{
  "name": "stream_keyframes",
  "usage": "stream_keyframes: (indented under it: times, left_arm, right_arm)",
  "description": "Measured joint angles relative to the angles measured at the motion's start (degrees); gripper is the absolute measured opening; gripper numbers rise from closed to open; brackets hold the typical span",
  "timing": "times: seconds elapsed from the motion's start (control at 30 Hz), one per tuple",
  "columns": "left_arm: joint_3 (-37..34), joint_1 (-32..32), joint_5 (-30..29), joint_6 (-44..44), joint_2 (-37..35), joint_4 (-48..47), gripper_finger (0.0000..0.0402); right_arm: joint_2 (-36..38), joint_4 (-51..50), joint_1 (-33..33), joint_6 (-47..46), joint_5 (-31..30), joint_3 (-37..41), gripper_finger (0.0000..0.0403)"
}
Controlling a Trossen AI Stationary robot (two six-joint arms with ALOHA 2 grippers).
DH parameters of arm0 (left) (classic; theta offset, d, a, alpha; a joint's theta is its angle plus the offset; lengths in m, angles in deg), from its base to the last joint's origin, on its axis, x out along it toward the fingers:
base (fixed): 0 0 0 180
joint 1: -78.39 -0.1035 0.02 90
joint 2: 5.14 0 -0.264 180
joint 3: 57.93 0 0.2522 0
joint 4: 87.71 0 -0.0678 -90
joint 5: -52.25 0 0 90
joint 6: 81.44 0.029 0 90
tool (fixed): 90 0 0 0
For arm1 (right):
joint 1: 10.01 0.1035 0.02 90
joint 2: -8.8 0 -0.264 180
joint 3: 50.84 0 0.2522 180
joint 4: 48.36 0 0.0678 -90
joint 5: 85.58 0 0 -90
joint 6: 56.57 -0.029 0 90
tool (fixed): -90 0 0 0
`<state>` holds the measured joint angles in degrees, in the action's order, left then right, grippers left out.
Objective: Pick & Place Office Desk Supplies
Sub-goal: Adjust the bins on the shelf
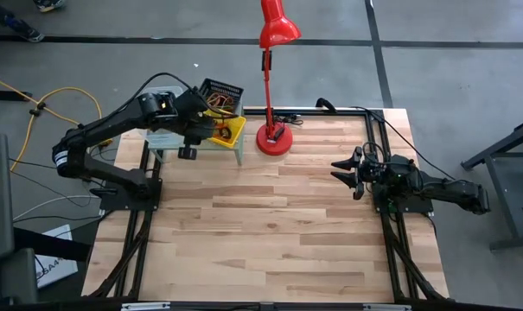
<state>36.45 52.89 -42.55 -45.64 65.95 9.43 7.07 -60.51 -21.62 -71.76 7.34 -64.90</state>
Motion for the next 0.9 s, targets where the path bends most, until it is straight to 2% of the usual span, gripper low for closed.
stream_keyframes:
  times: [0.3, 0.9]
  left_arm:
    - [0.0, -3.65, 0.02, -0.05, 1.64, -2.94, 0.0084]
    - [0.0, -5.97, -0.22, 0.54, 6.12, -2.95, 0.0084]
  right_arm:
    - [0.02, 0.02, -0.01, 0.0, 0.0, -0.01, 0.0155]
    - [0.0, 0.08, 0.0, 0.01, 0.02, -0.02, 0.0155]
